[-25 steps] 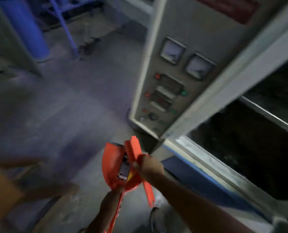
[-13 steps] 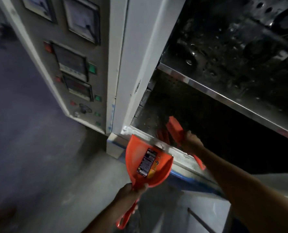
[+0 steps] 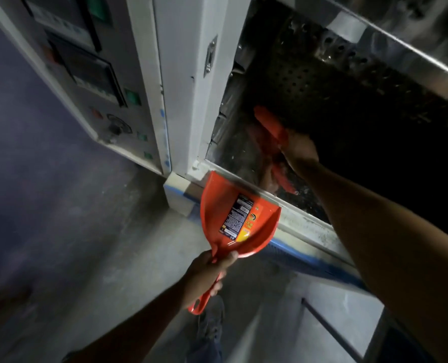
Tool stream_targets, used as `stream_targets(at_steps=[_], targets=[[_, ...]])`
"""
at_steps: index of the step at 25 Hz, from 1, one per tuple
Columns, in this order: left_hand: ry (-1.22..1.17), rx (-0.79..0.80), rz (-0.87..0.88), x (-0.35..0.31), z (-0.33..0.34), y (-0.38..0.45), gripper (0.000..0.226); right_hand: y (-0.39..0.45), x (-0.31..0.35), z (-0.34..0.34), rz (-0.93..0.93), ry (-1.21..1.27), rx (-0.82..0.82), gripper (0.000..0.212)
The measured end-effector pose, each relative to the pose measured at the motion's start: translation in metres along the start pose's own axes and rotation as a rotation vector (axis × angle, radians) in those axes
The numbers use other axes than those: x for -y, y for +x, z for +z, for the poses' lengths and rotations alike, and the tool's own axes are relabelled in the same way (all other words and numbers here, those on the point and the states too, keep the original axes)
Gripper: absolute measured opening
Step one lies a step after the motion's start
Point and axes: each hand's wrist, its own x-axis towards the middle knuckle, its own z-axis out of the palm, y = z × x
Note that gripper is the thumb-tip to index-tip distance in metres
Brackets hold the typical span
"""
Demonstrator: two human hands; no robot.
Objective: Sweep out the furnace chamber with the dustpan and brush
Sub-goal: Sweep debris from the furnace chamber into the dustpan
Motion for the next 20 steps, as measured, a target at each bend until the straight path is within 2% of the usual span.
stream_targets(at_steps=[2,3,6,8,9,11,13,14,16,17,20], targets=[[-0.005,0.03,0.002,0.006,-0.003,0.005,0.062,0.001,-0.009,0.004,-0.048,-0.475,0.012,0.028],[-0.016,0.042,0.004,0.008,-0.003,0.007,0.06,-0.009,-0.015,0.01,-0.071,-0.589,0.068,0.029],[-0.036,0.08,0.042,0.008,-0.003,0.007,0.038,-0.063,-0.033,0.021,-0.194,-0.655,0.362,0.049],[-0.016,0.08,0.05,0.005,-0.004,0.004,0.032,-0.086,-0.044,0.018,-0.263,-0.558,0.402,0.045],[0.0,0.073,0.045,0.004,-0.003,0.002,0.035,-0.089,-0.048,0.014,-0.288,-0.513,0.358,0.041],[0.026,0.052,0.045,0.004,-0.003,0.002,0.042,-0.07,-0.062,0.005,-0.252,-0.464,0.115,0.036],[0.046,0.04,0.053,0.003,-0.002,0.002,0.043,-0.035,-0.072,-0.013,-0.052,-0.501,-0.105,0.039],[0.054,0.042,0.051,0.002,-0.001,0.003,0.042,-0.019,-0.08,-0.021,0.071,-0.564,-0.158,0.043],[0.073,0.048,0.034,0.002,0.003,0.003,0.041,-0.007,-0.094,-0.026,0.264,-0.592,-0.165,0.048],[0.074,0.048,0.028,0.002,0.004,0.003,0.04,-0.01,-0.095,-0.021,0.289,-0.571,-0.141,0.05],[0.058,0.052,0.046,0.006,0.009,0.003,0.039,-0.04,-0.09,0.001,0.076,-0.632,-0.004,0.057]])
